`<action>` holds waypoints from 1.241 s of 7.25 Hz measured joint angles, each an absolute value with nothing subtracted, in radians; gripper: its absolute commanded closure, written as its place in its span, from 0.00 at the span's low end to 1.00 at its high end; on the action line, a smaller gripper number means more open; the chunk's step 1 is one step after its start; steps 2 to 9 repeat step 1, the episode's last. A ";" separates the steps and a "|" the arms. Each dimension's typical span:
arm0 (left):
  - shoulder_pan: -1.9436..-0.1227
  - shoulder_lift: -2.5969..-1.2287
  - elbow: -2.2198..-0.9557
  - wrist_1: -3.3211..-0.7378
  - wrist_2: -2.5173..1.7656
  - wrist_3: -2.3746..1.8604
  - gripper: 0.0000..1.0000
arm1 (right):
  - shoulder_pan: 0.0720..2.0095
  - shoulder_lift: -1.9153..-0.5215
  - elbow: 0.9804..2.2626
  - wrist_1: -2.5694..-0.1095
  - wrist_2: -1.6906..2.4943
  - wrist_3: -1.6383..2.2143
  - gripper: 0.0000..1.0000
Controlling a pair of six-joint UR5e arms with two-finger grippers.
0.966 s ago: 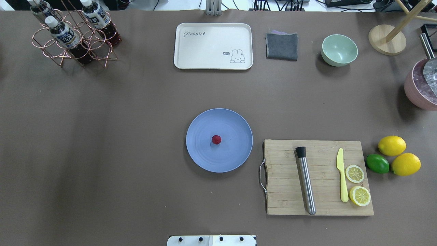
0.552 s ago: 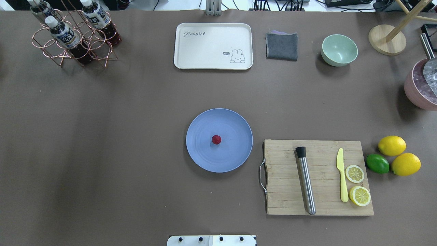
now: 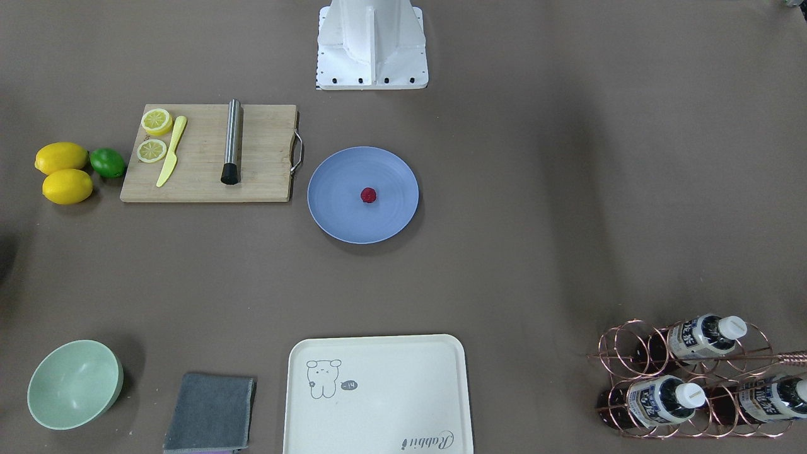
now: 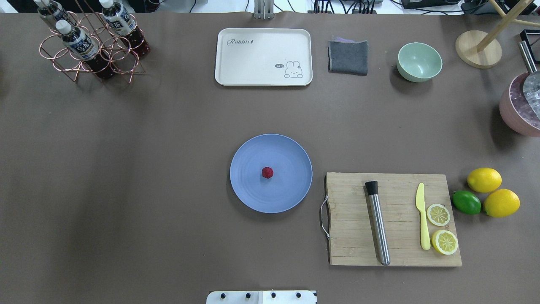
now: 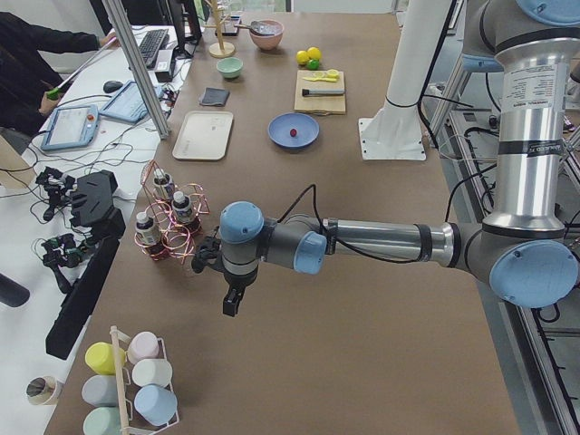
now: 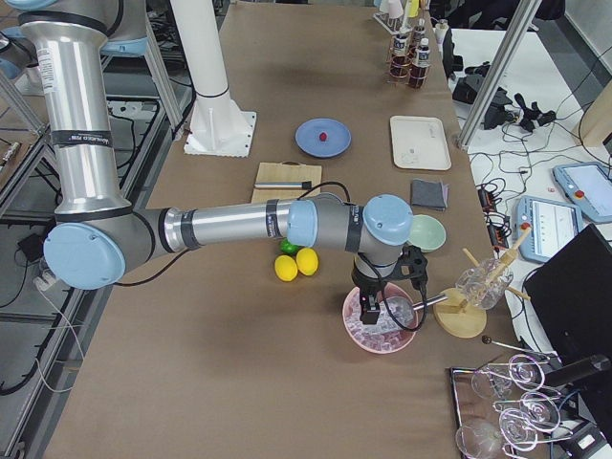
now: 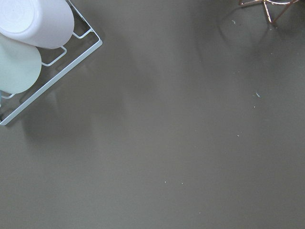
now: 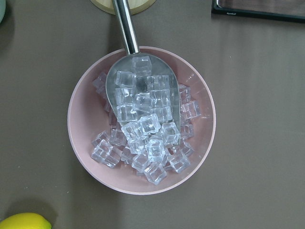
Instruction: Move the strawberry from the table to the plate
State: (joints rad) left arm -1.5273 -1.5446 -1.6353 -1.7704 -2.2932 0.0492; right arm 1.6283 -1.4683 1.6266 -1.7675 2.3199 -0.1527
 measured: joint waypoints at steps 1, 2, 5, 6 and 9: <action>-1.528 -1.545 -1.635 -1.771 -2.293 0.049 0.02 | 1.628 -1.470 1.612 -1.749 2.322 -0.151 0.00; -1.528 -1.545 -1.635 -1.771 -2.293 0.049 0.02 | 1.628 -1.470 1.612 -1.749 2.322 -0.151 0.00; -1.528 -1.545 -1.635 -1.771 -2.293 0.049 0.02 | 1.628 -1.470 1.612 -1.749 2.322 -0.151 0.00; -1.528 -1.545 -1.635 -1.771 -2.293 0.049 0.02 | 1.628 -1.470 1.612 -1.749 2.322 -0.151 0.00; -1.528 -1.545 -1.635 -1.771 -2.293 0.049 0.02 | 1.628 -1.470 1.612 -1.749 2.322 -0.151 0.00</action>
